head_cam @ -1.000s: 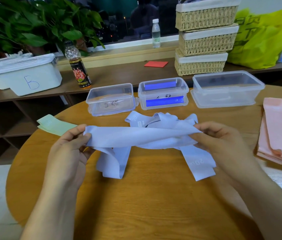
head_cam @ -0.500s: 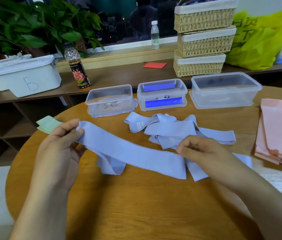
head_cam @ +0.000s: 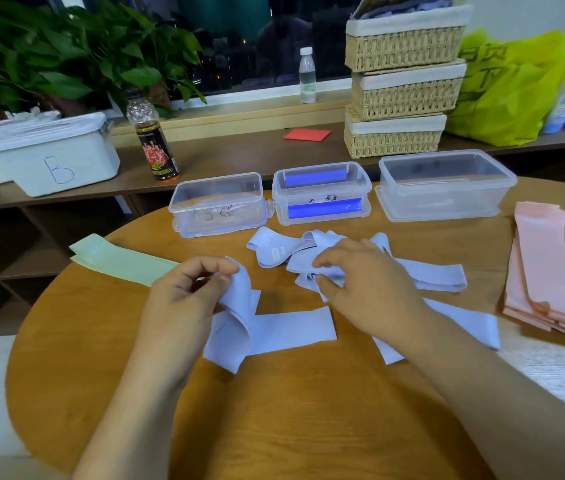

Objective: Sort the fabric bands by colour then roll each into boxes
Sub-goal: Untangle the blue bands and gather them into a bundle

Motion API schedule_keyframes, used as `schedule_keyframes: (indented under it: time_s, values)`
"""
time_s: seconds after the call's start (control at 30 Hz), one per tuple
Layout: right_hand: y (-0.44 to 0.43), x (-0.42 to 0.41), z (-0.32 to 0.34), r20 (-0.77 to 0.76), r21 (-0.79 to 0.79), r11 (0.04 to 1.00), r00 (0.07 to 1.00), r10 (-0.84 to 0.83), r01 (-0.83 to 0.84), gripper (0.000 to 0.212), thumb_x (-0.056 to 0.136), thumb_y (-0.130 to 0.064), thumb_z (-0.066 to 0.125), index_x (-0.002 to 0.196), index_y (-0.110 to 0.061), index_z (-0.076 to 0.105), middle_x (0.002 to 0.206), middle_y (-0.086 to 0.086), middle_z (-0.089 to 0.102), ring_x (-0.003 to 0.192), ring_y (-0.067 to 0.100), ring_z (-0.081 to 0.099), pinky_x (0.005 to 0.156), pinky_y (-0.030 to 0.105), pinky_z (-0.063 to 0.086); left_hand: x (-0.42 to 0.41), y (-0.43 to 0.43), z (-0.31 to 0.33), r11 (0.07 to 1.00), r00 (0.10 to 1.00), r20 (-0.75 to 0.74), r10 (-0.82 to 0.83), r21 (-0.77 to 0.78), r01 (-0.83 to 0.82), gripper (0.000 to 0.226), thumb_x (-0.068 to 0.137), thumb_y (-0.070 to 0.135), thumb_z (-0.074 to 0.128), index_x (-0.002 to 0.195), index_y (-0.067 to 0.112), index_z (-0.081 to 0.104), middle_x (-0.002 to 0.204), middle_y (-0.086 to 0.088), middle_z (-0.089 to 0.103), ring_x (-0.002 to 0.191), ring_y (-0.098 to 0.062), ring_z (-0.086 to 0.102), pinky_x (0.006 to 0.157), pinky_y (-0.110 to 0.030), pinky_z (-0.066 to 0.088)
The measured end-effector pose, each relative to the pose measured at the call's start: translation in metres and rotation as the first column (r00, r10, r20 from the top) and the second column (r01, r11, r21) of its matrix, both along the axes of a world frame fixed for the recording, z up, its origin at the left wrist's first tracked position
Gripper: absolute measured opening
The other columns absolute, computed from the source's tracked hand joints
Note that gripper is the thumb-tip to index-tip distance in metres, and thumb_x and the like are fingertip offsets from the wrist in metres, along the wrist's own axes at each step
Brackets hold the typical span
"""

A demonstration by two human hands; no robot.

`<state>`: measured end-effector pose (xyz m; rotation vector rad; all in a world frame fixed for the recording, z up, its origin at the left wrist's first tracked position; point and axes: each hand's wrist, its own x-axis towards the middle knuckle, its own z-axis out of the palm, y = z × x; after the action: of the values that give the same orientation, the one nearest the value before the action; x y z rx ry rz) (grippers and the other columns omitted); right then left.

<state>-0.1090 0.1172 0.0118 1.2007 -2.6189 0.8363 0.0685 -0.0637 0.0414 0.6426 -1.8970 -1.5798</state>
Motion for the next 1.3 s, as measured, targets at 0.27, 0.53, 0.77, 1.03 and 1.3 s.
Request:
schedule_keyframes:
  time_s: [0.27,0.53,0.77,1.03,1.3]
  values:
    - [-0.053,-0.017,-0.023,-0.196,0.068,0.985,0.970,-0.141,0.157,0.027,0.101,-0.050,0.057,0.108,-0.032,0.077,0.109,-0.007,0.071,0.107,0.019,0.057,0.090,0.041,0.047,-0.005,0.012,-0.008,1.000,0.998,0.056,0.022,0.016,-0.023,0.021,0.101,0.012,0.070,0.098,0.028,0.083,0.084,0.001,0.074,0.075,-0.011,0.060,0.074,-0.028,0.046]
    - [-0.040,0.036,0.001,0.180,-0.597,0.801,0.965,0.190,-0.047,0.004,0.098,-0.024,0.075,0.097,-0.027,0.078,0.086,-0.014,0.071,0.081,0.012,0.071,0.071,0.028,0.056,-0.012,0.011,-0.020,0.983,0.993,0.040,0.112,0.143,-0.116,0.023,0.100,0.003,0.069,0.099,0.022,0.083,0.086,0.009,0.079,0.081,-0.017,0.076,0.066,-0.020,0.056]
    - [-0.053,0.055,-0.014,0.000,-0.608,0.787,0.991,0.131,-0.104,0.003,0.095,-0.026,0.076,0.095,-0.026,0.079,0.077,-0.014,0.068,0.069,0.006,0.065,0.065,0.029,0.053,-0.019,0.022,-0.021,0.960,0.997,-0.012,0.081,0.270,-0.075,0.019,0.101,0.001,0.065,0.110,0.011,0.079,0.098,-0.010,0.081,0.093,-0.029,0.080,0.090,-0.043,0.061]
    - [-0.045,0.043,-0.011,-0.038,-0.663,0.745,0.997,0.068,-0.076,0.005,0.096,-0.019,0.078,0.098,-0.021,0.082,0.090,-0.013,0.073,0.075,0.008,0.069,0.068,0.030,0.056,-0.016,0.025,-0.014,0.959,0.992,-0.017,0.121,0.259,-0.113,0.015,0.101,0.008,0.069,0.101,0.014,0.083,0.100,0.000,0.081,0.076,-0.013,0.078,0.083,-0.042,0.066]
    - [-0.050,0.060,-0.021,-0.248,-0.540,0.798,0.956,0.155,-0.269,0.011,0.099,-0.027,0.076,0.105,-0.023,0.083,0.104,-0.011,0.076,0.087,0.004,0.070,0.072,0.027,0.057,-0.008,0.025,-0.009,0.949,0.995,-0.081,0.052,0.313,-0.024,0.022,0.105,0.013,0.062,0.100,0.006,0.082,0.097,-0.017,0.080,0.091,-0.031,0.079,0.086,-0.045,0.066]
